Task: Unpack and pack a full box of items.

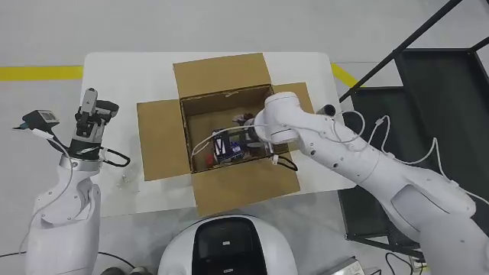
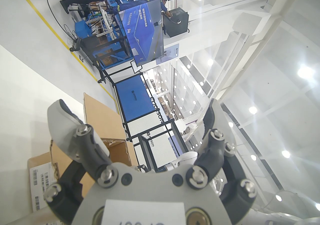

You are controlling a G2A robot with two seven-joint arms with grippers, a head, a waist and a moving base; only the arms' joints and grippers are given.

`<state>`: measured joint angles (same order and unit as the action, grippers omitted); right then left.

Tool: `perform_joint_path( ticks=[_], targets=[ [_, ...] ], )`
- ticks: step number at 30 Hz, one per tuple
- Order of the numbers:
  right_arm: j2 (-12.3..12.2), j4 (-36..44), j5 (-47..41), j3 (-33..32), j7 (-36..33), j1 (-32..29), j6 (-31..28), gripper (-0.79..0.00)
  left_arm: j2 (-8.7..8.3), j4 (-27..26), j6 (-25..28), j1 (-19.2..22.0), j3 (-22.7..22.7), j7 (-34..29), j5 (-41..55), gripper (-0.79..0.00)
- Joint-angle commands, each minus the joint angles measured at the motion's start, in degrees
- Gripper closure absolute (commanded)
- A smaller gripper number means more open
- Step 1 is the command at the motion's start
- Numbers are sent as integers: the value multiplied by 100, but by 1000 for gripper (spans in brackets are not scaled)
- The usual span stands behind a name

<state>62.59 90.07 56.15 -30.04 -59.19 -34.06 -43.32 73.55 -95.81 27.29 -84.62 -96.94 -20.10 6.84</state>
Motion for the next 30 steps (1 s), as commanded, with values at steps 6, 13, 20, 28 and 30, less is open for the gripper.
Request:
perform_joint_path(
  ticks=[6, 13, 20, 28, 30],
  targets=[
    [-583, 925, -124, -1610, 1678, -1194, -128, -785, 0, 0, 0, 0, 0, 0, 0, -785],
    [-1107, 1719, 102, -3524, 3166, -3089, -430, -785, 0, 0, 0, 0, 0, 0, 0, -785],
    [-1296, 1966, 1135, -5052, 5297, -4956, 249, -785, 0, 0, 0, 0, 0, 0, 0, -785],
    [-1307, 1733, 1512, -5979, 7052, -6494, 1101, -785, -5, 18, -70, -19, -16, 8, -70, -785],
    [-1299, 1741, 1494, -6086, 7198, -6636, 1213, -785, -25, 59, -209, -41, -77, -43, -219, -785]
  ],
)
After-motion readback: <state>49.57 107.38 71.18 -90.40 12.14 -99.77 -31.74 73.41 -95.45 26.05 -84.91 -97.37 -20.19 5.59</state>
